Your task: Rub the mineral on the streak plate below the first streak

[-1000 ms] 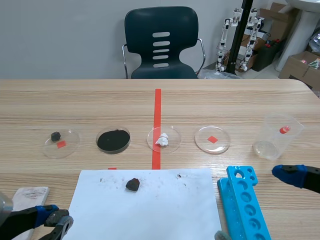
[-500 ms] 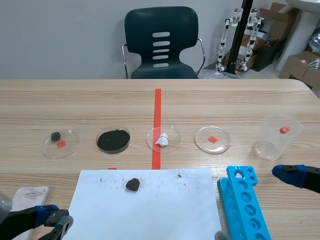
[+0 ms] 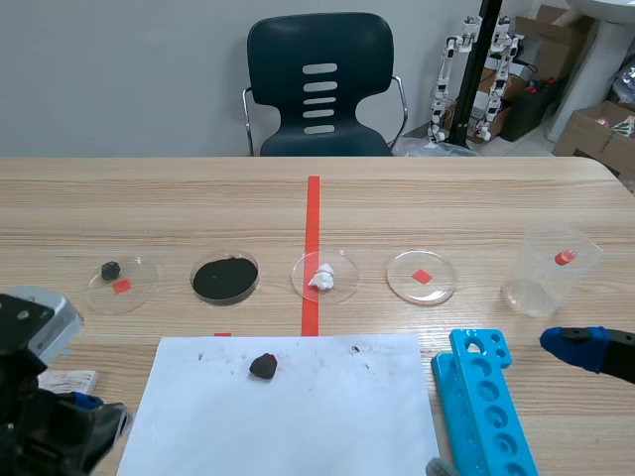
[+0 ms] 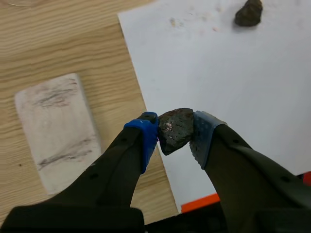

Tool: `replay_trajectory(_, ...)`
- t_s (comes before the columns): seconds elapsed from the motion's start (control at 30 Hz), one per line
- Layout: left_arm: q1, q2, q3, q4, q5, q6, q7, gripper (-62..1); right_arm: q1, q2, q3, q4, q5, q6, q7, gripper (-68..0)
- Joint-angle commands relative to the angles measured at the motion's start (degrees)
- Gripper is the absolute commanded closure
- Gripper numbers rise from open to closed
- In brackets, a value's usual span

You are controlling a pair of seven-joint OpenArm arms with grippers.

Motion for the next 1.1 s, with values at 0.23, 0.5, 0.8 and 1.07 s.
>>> replay_trajectory(0.23, -7.72, 0.11, -2.21, -0.63, -3.08, 5.29, 15.91, -4.1, 0.04, 0.48, 0.39, 0.42, 0.61, 0.0, 1.03, -67.9)
replay_trajectory(0.5, -13.49, 0.11, -4.68, -6.4, -4.35, 6.8, 27.78, -4.1, 0.04, 0.48, 0.39, 0.42, 0.61, 0.0, 1.03, -67.9)
replay_trajectory(0.8, -17.79, 0.11, -5.2, -14.58, -5.16, 6.78, 29.99, -4.1, 0.04, 0.48, 0.39, 0.42, 0.61, 0.0, 1.03, -67.9)
replay_trajectory(1.07, -19.21, 0.13, -5.2, -17.35, -6.1, 6.27, 30.47, -4.1, 0.04, 0.48, 0.39, 0.42, 0.61, 0.0, 1.01, -67.9)
